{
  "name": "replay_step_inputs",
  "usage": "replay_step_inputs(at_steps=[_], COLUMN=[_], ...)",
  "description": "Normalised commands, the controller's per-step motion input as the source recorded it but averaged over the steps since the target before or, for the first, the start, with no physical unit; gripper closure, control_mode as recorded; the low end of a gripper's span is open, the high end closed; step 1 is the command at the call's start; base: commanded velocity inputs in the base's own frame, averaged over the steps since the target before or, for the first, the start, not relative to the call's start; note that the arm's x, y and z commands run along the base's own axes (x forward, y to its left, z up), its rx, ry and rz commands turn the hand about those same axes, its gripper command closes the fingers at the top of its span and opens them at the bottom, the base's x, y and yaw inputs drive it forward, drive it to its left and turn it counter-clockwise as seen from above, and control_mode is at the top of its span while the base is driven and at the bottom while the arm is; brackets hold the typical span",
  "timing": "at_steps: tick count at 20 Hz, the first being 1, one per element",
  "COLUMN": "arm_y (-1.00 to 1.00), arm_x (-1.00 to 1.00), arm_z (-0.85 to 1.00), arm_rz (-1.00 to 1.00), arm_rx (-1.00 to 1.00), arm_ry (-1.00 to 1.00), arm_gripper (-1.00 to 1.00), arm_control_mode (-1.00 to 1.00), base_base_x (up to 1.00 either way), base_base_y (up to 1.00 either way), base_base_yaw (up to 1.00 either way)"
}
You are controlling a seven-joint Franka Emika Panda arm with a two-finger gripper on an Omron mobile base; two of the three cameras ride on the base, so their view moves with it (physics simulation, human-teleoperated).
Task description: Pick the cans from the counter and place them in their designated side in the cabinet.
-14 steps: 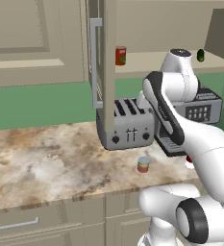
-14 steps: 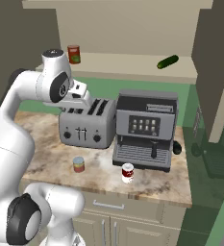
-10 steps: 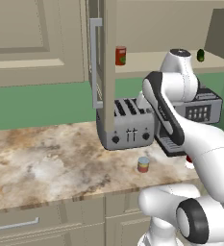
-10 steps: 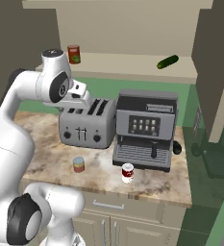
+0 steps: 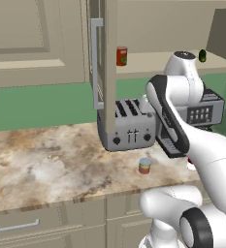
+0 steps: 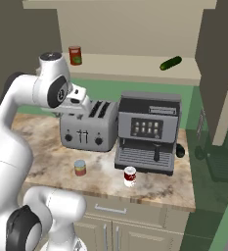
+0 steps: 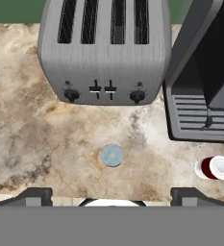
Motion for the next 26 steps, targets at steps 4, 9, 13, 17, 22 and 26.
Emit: replay_step_inputs(at_steps=[4,9,13,17,22,26], arm_y=[0.0,0.0,0.0,0.0,0.0,0.0], arm_x=[-0.22,-0.18,-0.13,-0.02,0.0,0.0], arm_z=[-0.08,-0.06,-0.06,-0.08,-0.09,-0.05], arm_rz=[0.0,-0.01,0.0,0.0,0.0,0.0], arm_rx=[0.0,0.0,0.0,0.0,0.0,0.0], arm_ry=[0.0,0.0,0.0,0.0,0.0,-0.02], arm_gripper=[-1.0,-1.0,-1.0,-1.0,-1.0,-1.0], arm_control_mode=[-1.0,-1.0,-1.0,-1.0,-1.0,-1.0], base_base_x=[0.0,0.0,0.0,0.0,0.0,0.0], base_base_y=[0.0,0.0,0.0,0.0,0.0,0.0], base_base_yaw=[0.0,0.0,0.0,0.0,0.0,0.0])
